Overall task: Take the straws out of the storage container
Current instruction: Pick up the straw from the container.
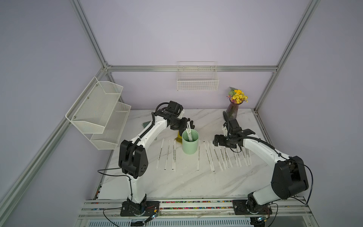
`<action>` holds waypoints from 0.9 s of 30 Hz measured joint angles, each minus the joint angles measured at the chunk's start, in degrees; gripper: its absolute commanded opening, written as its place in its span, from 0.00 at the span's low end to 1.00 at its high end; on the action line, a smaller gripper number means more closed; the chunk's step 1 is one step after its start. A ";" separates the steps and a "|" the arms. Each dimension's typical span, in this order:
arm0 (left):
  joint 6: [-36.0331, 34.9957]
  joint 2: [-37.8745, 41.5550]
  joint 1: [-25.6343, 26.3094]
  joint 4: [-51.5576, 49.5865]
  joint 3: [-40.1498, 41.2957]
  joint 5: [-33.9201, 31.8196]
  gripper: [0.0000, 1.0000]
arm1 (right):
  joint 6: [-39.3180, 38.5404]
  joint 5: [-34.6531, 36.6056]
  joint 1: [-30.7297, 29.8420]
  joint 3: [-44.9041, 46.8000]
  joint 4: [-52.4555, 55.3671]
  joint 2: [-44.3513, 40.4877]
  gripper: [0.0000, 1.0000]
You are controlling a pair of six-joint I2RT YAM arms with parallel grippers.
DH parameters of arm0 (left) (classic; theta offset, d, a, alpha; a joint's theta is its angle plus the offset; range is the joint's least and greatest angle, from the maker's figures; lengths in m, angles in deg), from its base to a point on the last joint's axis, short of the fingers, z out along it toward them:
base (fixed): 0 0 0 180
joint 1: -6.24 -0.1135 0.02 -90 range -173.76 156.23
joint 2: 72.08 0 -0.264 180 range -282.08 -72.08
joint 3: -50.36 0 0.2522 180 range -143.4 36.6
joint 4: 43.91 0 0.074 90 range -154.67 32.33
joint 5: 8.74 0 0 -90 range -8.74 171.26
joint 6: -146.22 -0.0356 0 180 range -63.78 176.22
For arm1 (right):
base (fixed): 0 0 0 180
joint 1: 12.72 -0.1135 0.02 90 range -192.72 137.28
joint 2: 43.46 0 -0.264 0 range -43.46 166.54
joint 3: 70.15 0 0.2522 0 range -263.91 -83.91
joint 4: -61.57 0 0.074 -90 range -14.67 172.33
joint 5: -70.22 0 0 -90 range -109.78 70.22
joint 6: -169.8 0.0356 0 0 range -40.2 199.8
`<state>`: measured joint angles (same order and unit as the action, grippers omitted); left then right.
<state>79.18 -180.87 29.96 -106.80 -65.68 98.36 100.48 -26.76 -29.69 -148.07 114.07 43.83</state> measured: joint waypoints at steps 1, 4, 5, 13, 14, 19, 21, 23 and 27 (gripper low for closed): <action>0.00 -0.04 0.00 -0.15 -0.15 0.00 0.12 | 0.00 -0.02 0.00 0.00 0.00 0.00 0.97; -0.02 -0.07 0.04 -0.28 -0.26 0.00 0.11 | 0.00 -0.07 0.00 0.00 0.00 0.00 0.97; -0.02 -0.07 0.04 -0.33 -0.26 0.00 0.10 | 0.00 -0.11 0.00 0.00 0.00 0.00 0.97; -0.61 -0.07 0.04 -1.97 -0.26 -0.13 0.07 | 0.00 -0.28 0.00 0.00 0.00 0.00 0.97; -0.92 -0.07 0.04 -2.14 -0.26 -0.17 0.06 | 0.00 -0.31 0.00 0.00 0.00 0.00 0.97; -1.51 -0.07 0.04 -2.91 -0.26 -0.28 0.04 | 0.02 -0.42 0.00 0.00 0.00 0.00 0.97; -1.55 -0.07 0.04 -2.93 -0.26 -0.33 0.04 | 0.02 -0.46 0.00 0.00 0.00 0.00 0.97; -1.57 -0.04 0.04 -3.10 -0.26 -0.37 0.04 | 0.00 -0.48 0.00 0.00 0.00 0.00 0.97; -2.01 -0.04 0.07 -4.28 -1.09 -0.39 0.04 | 0.02 -0.72 0.00 0.00 -0.02 0.00 0.97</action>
<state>77.17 -180.91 30.03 -111.08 -66.77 97.97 100.51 -27.48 -29.69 -148.07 114.05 43.83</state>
